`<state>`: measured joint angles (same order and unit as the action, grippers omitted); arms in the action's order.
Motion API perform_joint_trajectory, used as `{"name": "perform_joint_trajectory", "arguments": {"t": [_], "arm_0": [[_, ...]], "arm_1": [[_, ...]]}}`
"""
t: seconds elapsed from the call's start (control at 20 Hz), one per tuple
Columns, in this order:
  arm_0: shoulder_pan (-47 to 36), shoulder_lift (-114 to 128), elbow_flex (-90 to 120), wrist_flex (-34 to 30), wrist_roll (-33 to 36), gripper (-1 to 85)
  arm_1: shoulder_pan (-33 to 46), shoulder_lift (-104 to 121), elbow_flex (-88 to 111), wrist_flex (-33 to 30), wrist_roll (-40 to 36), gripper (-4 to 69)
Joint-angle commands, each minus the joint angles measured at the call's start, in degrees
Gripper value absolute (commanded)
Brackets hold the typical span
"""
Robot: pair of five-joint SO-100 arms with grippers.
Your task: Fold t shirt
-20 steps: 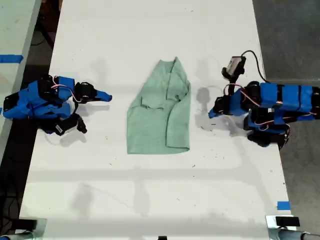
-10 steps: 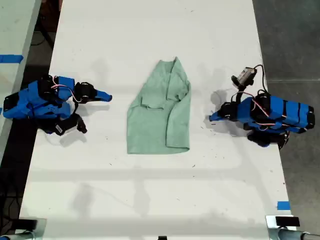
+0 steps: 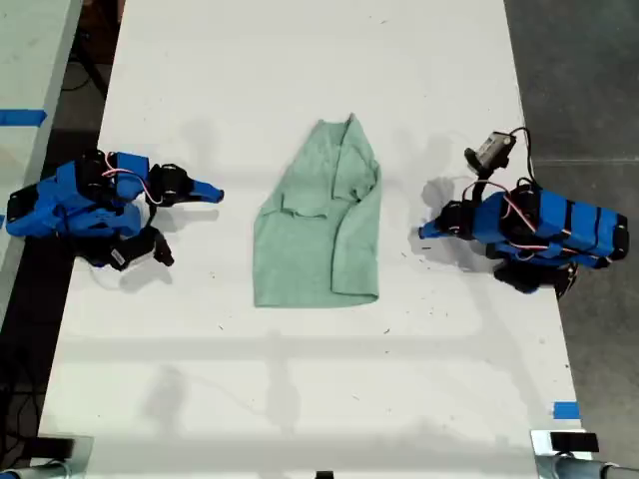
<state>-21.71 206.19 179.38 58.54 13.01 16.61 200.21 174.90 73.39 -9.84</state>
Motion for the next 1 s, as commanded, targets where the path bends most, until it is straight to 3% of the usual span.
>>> {"name": "perform_joint_trajectory", "arguments": {"t": [0.0, 0.95], "arm_0": [[0.09, 0.44, -0.44, -0.7, 0.09, 0.0], [-0.18, 0.44, -0.35, -0.88, -0.09, 0.0]], "arm_1": [[-0.88, 0.88, 3.25, -0.26, 0.18, -1.5], [-1.14, 0.88, 2.99, -0.26, 0.88, -1.5]]}}
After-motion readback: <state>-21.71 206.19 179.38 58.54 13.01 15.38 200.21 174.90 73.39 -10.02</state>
